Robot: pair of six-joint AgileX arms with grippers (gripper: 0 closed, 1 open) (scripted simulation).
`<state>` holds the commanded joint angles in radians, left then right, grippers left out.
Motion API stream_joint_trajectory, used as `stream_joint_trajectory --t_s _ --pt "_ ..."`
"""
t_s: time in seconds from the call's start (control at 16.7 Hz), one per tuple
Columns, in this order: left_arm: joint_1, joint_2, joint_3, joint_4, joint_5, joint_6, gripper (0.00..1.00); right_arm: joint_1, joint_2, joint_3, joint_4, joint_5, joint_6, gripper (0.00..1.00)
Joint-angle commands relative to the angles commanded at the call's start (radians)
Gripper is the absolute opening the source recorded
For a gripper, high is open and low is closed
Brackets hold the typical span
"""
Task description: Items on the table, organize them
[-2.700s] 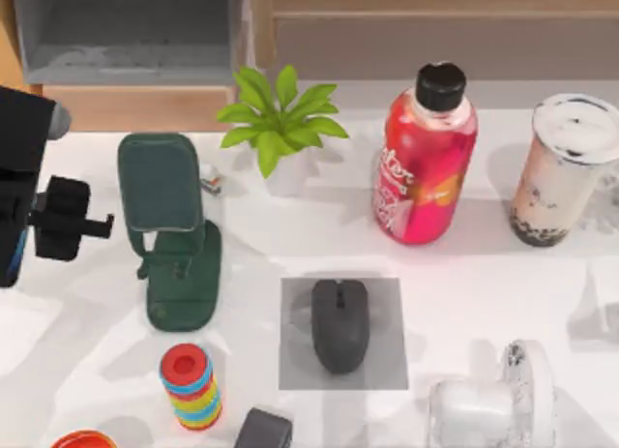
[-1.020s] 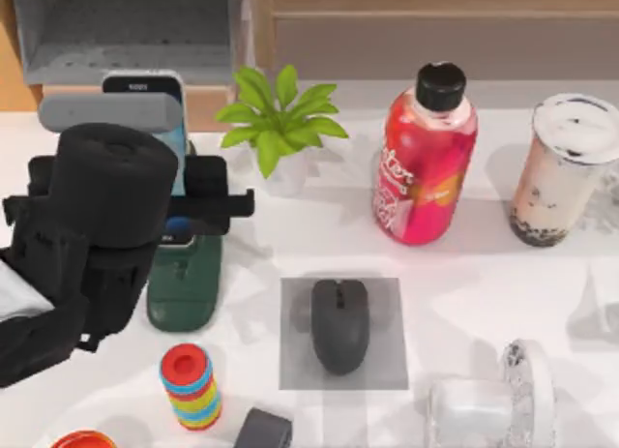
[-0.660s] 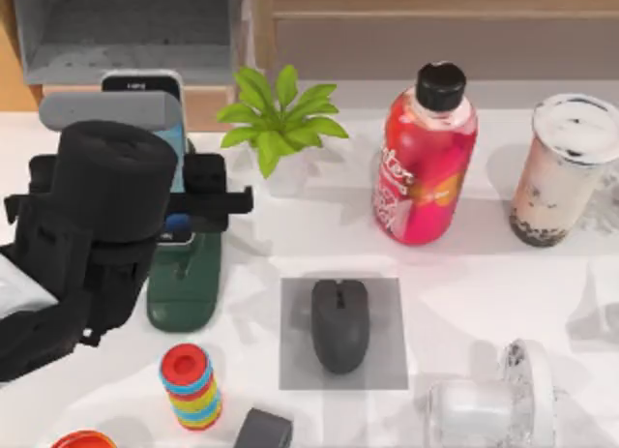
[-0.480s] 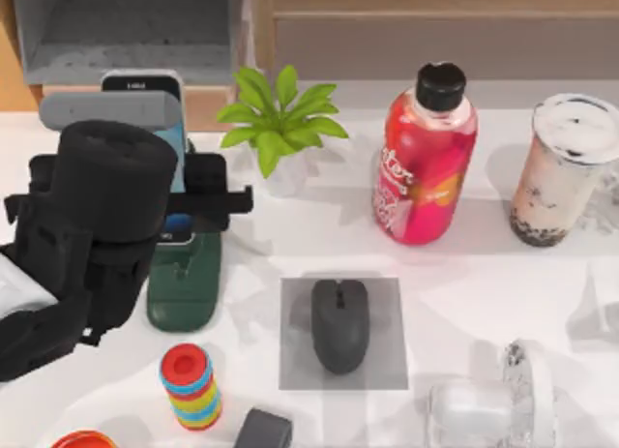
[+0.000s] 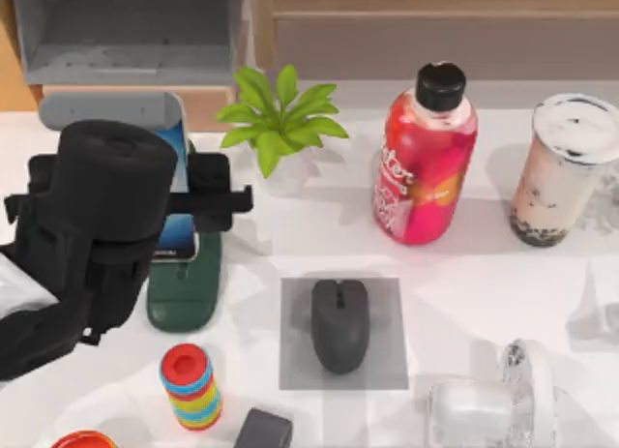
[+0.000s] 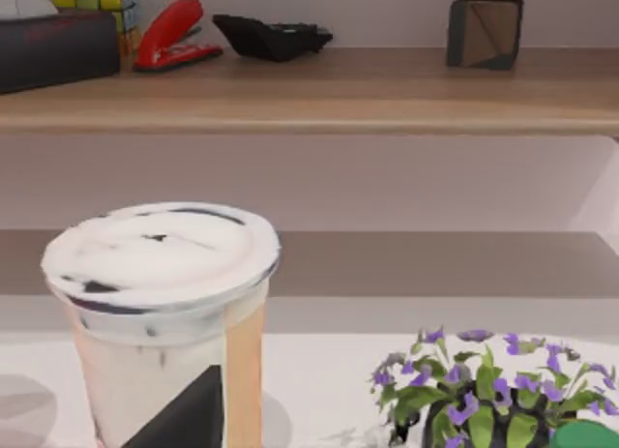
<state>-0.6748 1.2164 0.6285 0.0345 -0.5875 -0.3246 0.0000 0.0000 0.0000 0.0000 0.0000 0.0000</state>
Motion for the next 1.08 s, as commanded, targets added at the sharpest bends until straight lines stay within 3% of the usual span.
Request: stream_joint_trajectory --t_s 0.12,0.66,1.08 --pt "0.000 0.000 0.000 0.000 0.000 0.000 1.00 0.000 0.000 0.000 0.000 0.000 0.000 1.00" --pt "-0.004 -0.002 0.002 -0.003 -0.003 -0.001 1.00 0.000 0.000 0.000 0.000 0.000 0.000 1.00" --pt "-0.085 -0.087 0.024 -0.094 -0.128 -0.037 1.00 0.000 0.000 0.000 0.000 0.000 0.000 1.00"
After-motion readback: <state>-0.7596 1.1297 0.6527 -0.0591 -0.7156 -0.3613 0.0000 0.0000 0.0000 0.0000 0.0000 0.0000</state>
